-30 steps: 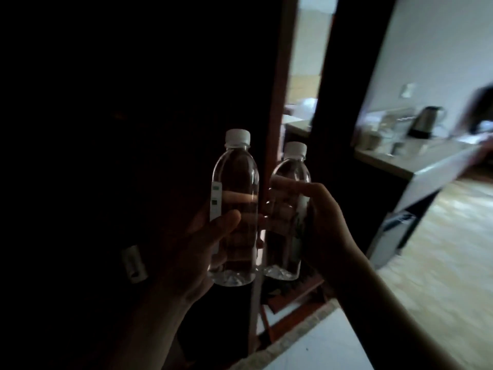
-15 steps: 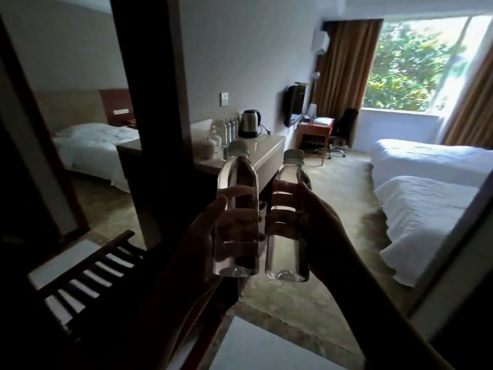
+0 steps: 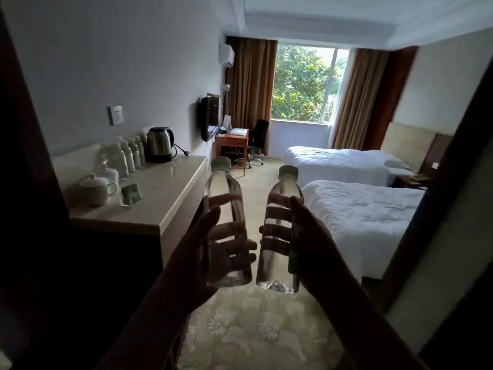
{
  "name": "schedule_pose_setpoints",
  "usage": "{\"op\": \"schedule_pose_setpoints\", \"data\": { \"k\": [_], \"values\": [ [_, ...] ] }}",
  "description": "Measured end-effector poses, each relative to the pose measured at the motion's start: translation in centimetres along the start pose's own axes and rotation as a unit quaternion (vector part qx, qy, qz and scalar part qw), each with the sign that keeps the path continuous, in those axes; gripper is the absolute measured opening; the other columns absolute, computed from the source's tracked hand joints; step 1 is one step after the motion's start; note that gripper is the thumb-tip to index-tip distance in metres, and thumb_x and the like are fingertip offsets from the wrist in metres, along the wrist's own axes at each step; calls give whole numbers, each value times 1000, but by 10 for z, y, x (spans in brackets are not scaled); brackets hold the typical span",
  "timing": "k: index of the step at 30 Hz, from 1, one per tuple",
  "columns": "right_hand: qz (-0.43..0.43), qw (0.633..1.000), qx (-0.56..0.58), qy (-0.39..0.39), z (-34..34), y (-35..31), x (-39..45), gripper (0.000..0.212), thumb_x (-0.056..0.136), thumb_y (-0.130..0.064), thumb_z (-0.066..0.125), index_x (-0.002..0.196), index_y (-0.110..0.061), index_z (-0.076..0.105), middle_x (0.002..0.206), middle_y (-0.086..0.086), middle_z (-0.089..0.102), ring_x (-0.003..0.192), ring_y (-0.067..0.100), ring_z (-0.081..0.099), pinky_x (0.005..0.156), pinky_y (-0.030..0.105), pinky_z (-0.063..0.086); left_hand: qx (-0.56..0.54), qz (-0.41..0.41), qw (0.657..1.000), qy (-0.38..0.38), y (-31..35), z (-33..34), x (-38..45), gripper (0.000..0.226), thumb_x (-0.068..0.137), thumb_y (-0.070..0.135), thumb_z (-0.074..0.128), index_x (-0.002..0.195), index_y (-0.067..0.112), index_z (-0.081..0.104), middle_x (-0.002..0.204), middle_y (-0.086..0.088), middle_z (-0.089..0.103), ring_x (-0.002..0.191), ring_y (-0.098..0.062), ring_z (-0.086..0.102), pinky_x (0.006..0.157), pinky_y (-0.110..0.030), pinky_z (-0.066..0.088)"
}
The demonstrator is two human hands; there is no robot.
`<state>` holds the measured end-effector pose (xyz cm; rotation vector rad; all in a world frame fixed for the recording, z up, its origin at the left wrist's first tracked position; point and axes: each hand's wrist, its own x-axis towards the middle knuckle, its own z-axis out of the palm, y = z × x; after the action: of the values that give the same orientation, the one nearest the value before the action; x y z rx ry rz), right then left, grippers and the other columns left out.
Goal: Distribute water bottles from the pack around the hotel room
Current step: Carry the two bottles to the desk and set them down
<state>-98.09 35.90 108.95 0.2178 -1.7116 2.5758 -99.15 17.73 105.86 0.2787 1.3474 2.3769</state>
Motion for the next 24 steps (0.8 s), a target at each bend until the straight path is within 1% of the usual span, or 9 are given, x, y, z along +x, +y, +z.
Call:
{"op": "schedule_pose_setpoints", "data": {
  "k": [1, 3, 6, 9, 12, 15, 19, 21, 24],
  "values": [
    [-3, 1000, -4, 8, -1, -1, 18, 61, 82, -42, 58, 128, -2, 55, 104, 16, 67, 74, 25, 68, 61, 34, 58, 0, 1, 1000, -8, 6, -5, 21, 102, 50, 62, 84, 129, 5, 53, 95, -17, 67, 74, -30, 70, 63, -40, 56],
    [-6, 1000, -9, 29, -7, -1, 51, 60, 83, -42, 58, 129, -3, 54, 104, 15, 68, 77, 24, 69, 62, 34, 59, -1, 13, 1000, -28, 15, -11, 60, 86, 69, 55, 74, 139, 13, 47, 99, -14, 67, 72, -27, 70, 60, -38, 55],
    [-3, 998, -20, 57, -24, 1, 100, 54, 87, -44, 57, 126, -7, 57, 101, 11, 69, 79, 22, 69, 64, 34, 58, 23, 32, 998, -57, 23, -17, 114, 58, 85, 49, 57, 137, 25, 50, 102, -13, 69, 71, -26, 67, 61, -38, 53],
    [1, 996, -32, 79, -49, 8, 150, 45, 89, -44, 55, 120, -12, 63, 97, 7, 72, 79, 21, 71, 63, 33, 57, 36, 37, 996, -68, 26, -24, 170, 45, 94, 51, 48, 133, 27, 53, 95, -12, 68, 68, -26, 66, 59, -38, 52],
    [2, 995, -30, 91, -81, 17, 203, 38, 95, -42, 50, 115, -13, 66, 88, 1, 75, 77, 19, 72, 61, 31, 57, 47, 20, 997, -50, 24, -30, 233, 44, 98, 51, 40, 130, 26, 55, 98, -14, 68, 70, -29, 66, 64, -40, 53],
    [1, 995, -23, 95, -119, 23, 265, 38, 96, -41, 48, 113, -13, 67, 84, 0, 76, 74, 18, 72, 59, 30, 57, 58, 18, 997, -37, 20, -35, 306, 45, 95, 49, 41, 130, 25, 56, 106, -18, 66, 75, -32, 66, 68, -42, 53],
    [3, 996, -11, 89, -170, 25, 356, 36, 97, -42, 45, 108, -16, 68, 80, -2, 75, 74, 17, 71, 62, 30, 58, 58, 19, 998, -23, 21, -35, 404, 43, 96, 42, 37, 129, 24, 58, 105, -20, 65, 73, -34, 65, 66, -41, 53],
    [5, 997, -11, 81, -191, 21, 405, 36, 95, -43, 46, 107, -17, 68, 79, -4, 75, 74, 17, 69, 62, 30, 57, 62, 25, 998, -15, 25, -35, 455, 43, 98, 40, 33, 129, 24, 58, 103, -20, 66, 72, -34, 65, 64, -41, 53],
    [16, 998, -18, 56, -213, 12, 472, 45, 85, -48, 51, 110, -15, 67, 80, -4, 74, 75, 17, 69, 62, 30, 56, 59, 35, 998, 0, 37, -34, 521, 42, 98, 37, 32, 128, 23, 58, 99, -19, 67, 71, -33, 65, 61, -40, 52]
  ]
}}
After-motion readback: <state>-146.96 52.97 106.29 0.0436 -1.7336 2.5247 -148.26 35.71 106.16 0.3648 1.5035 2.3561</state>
